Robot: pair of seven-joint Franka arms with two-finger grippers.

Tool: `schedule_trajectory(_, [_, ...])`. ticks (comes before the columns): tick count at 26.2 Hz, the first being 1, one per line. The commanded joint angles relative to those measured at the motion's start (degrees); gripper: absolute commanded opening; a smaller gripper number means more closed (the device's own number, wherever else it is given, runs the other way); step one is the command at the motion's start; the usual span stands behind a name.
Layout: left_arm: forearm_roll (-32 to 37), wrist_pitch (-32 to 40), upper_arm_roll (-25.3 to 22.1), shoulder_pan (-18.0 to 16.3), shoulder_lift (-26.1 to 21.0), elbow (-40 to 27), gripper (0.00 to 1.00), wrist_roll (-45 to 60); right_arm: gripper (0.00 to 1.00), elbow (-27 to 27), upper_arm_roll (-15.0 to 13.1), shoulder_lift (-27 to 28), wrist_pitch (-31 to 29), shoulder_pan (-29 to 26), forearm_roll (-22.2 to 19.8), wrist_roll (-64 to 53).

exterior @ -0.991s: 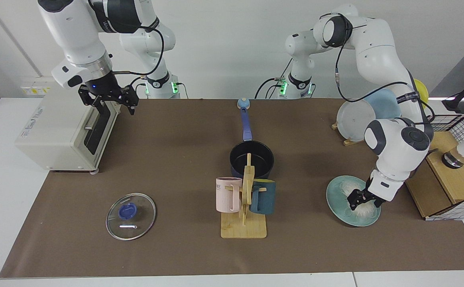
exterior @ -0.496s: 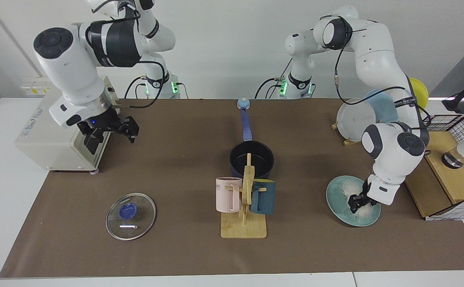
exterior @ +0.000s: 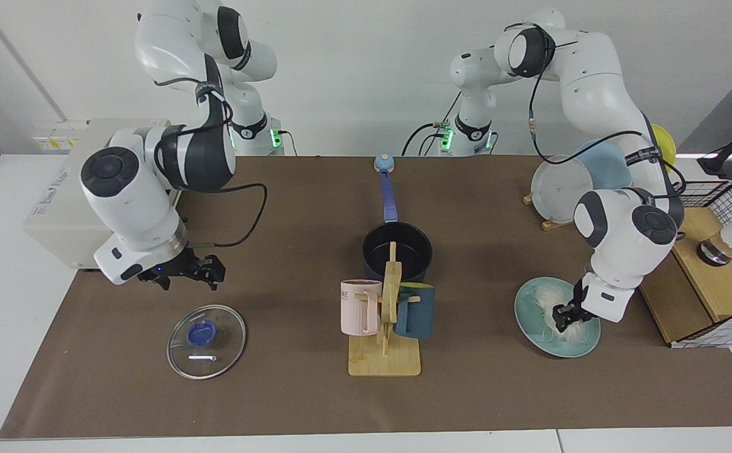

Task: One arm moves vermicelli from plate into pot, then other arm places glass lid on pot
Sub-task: 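Grasp the vermicelli with the left gripper while the right gripper reaches the lid, then carry the vermicelli over the black pot and release it with the left gripper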

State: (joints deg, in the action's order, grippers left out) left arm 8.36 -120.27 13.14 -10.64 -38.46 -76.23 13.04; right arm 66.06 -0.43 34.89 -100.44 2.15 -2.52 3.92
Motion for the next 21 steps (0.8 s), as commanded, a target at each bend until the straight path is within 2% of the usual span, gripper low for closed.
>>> schedule_trajectory(1, [1.1, 8.2, 1.5, 1.0, 3.9, 2.9, 0.00, 2.2, 1.00, -5.3, 0.2, 6.7, -3.5, -0.1, -1.2, -2.3])
schedule_trajectory(7, [0.5, 16.2, 4.8, 1.1, 9.7, 2.9, 0.00, 3.0, 1.00, -5.5, 0.1, 9.8, -7.5, -0.2, -2.6, -3.8])
schedule_trajectory(10, [0.6, 19.1, 7.4, 1.1, 12.1, 2.8, 0.00, 7.9, 1.00, -5.4, 0.1, 10.4, -9.2, -0.6, -2.7, -4.9])
schedule_trajectory(17, [0.7, 20.0, 17.4, 1.2, 13.9, 1.0, 0.00, 21.6, 1.00, -4.8, 0.3, 11.3, -11.0, -0.4, -2.6, -7.1])
schedule_trajectory(21, [0.9, 18.8, 22.2, 1.1, 15.4, -3.6, 0.00, 25.6, 0.99, -3.8, 0.3, 11.3, -11.6, -0.5, -2.5, -7.3])
